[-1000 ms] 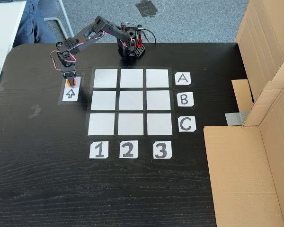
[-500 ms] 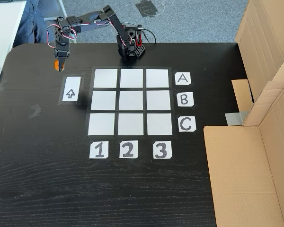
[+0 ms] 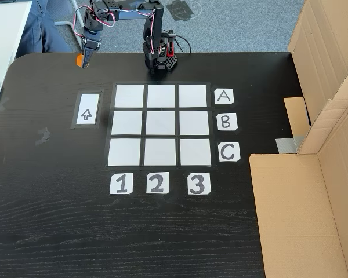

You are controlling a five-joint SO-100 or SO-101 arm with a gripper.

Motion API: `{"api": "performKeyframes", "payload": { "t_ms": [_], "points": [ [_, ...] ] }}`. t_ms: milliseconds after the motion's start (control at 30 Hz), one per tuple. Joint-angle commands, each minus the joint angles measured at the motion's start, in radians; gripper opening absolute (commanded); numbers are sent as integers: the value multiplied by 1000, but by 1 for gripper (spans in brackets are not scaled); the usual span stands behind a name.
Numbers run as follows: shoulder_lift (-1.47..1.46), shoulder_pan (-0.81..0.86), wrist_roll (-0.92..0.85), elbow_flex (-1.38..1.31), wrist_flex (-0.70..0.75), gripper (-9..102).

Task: Pick up the round, orange token and place it in the grid on square A1.

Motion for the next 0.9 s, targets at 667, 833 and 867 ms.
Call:
{"api": "performKeyframes", "payload": {
  "t_ms": [667, 833, 867],
  "points": [
    [472, -252, -14, 744, -14, 13],
    [453, -288, -9, 810, -72, 13],
    [445, -291, -9, 818, -87, 13]
  ]
}}
